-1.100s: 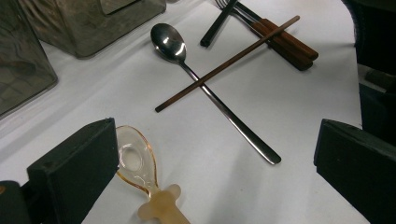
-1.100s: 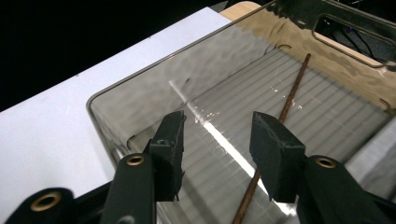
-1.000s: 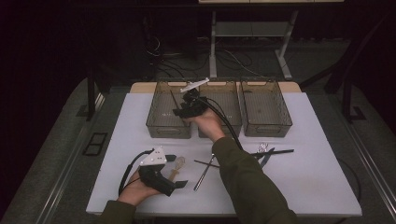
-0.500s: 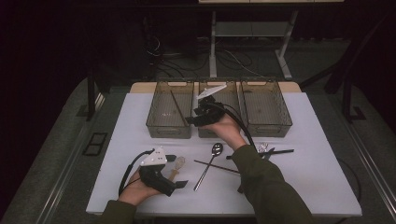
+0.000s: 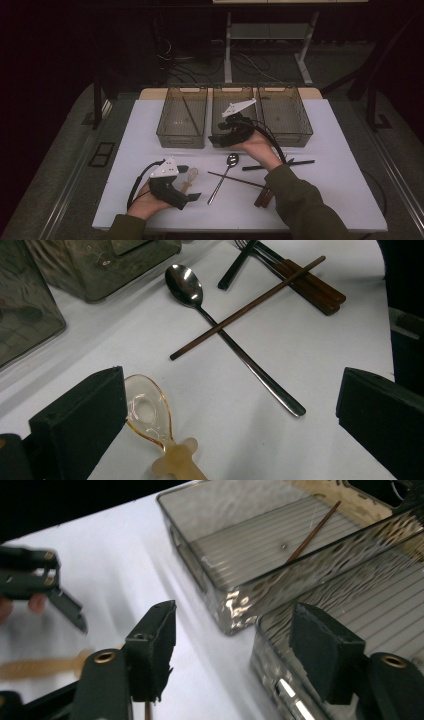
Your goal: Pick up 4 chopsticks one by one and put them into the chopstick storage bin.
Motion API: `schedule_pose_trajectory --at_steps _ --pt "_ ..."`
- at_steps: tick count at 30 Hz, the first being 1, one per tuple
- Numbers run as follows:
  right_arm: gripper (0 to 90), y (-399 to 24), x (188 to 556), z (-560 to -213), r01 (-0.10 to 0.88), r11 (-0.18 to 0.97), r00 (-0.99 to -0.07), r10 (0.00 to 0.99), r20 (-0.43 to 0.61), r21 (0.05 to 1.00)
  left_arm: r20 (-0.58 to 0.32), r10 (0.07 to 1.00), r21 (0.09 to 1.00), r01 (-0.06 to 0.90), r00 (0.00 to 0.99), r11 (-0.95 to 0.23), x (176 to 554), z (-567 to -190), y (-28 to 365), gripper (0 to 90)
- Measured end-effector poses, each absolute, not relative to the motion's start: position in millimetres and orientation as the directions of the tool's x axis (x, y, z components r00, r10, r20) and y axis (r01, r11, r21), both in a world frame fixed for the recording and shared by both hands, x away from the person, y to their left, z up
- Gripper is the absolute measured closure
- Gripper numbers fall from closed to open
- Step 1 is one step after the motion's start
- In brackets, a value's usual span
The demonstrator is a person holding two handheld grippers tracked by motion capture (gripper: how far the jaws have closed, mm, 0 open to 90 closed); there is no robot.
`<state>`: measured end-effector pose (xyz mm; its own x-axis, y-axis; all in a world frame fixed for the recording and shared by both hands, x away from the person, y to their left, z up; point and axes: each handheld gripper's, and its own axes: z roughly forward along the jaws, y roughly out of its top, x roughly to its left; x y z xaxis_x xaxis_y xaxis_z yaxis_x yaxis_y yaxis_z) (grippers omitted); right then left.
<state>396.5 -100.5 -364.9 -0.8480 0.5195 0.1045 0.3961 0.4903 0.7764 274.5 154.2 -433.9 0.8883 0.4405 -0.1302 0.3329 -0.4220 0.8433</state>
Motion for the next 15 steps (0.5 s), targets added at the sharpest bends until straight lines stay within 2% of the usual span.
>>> schedule_pose_trajectory --at_steps 15 --pt "31.2 -135.6 364.8 -376.4 0.364 0.532 -0.871 0.485 0.077 0.764 -0.139 0.446 0.846 0.340 0.884 -0.411 274.9 -434.0 154.2 0.0"
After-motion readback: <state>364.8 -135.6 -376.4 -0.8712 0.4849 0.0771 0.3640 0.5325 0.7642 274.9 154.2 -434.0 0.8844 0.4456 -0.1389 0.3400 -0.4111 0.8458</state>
